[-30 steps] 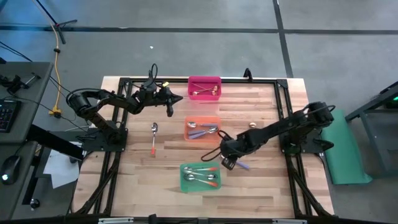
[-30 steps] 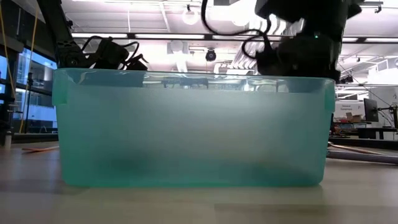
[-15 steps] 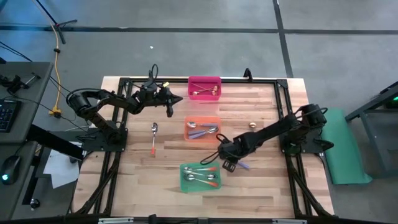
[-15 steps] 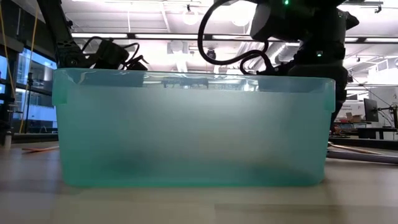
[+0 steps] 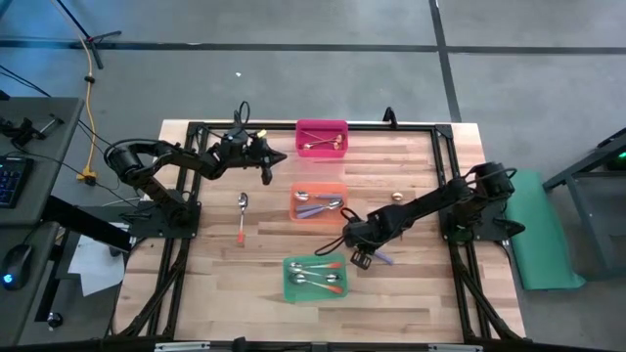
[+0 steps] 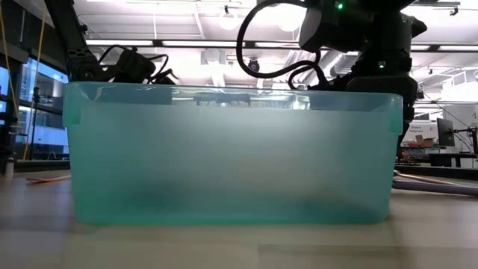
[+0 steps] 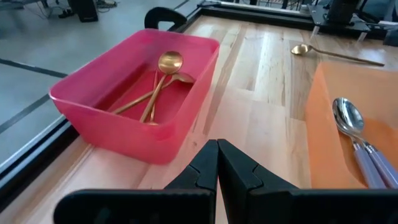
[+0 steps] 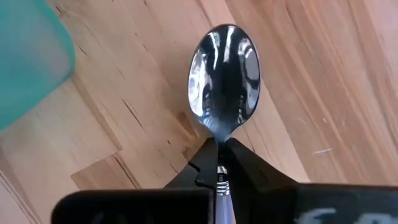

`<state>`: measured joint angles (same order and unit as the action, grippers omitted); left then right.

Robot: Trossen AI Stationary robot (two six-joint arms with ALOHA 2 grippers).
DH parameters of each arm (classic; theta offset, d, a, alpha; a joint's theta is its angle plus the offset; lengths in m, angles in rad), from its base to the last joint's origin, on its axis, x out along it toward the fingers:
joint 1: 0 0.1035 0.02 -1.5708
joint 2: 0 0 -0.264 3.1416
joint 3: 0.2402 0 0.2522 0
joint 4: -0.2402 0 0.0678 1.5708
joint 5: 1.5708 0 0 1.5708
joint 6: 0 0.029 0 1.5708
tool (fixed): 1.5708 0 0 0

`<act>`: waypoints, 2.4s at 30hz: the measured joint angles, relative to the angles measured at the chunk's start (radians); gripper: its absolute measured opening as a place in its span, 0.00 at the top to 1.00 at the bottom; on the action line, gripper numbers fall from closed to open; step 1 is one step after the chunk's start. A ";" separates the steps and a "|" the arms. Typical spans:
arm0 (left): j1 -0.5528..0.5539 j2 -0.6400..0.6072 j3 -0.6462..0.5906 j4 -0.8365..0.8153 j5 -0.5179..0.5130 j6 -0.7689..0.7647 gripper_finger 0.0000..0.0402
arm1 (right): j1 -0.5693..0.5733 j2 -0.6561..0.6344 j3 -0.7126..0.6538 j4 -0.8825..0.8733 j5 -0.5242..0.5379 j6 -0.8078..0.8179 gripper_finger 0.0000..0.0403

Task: Sort silverware by color (type)
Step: Put the violet spoon into the orange bin, then put the orange spoon into the green bin

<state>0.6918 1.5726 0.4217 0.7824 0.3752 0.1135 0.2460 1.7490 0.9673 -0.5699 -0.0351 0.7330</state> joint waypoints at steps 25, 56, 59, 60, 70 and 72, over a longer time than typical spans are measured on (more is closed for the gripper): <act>0.002 0.000 -0.069 0.106 0.000 0.000 1.00 | -0.268 -0.108 0.345 -0.119 0.009 -0.417 1.00; 0.001 0.000 -0.104 0.095 -0.069 -0.048 1.00 | -0.418 0.450 0.753 -0.199 -0.088 -0.741 0.85; 0.001 0.000 -0.107 0.093 -0.069 -0.053 1.00 | -0.418 0.420 0.753 -0.201 -0.081 -0.741 0.77; 0.001 0.000 -0.107 0.094 -0.069 -0.057 1.00 | -0.418 0.407 0.753 -0.202 -0.081 -0.742 0.76; -0.005 0.000 -0.107 0.094 -0.065 -0.077 1.00 | -0.379 0.343 0.736 -0.153 -0.017 -0.923 0.96; -0.007 0.000 -0.107 0.094 -0.064 -0.070 1.00 | -0.377 0.324 0.671 -0.035 -0.045 -0.933 0.98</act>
<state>0.6844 1.5726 0.3145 0.8761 0.3115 0.0439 -0.1305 2.0732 1.6383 -0.6051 -0.0796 -0.1997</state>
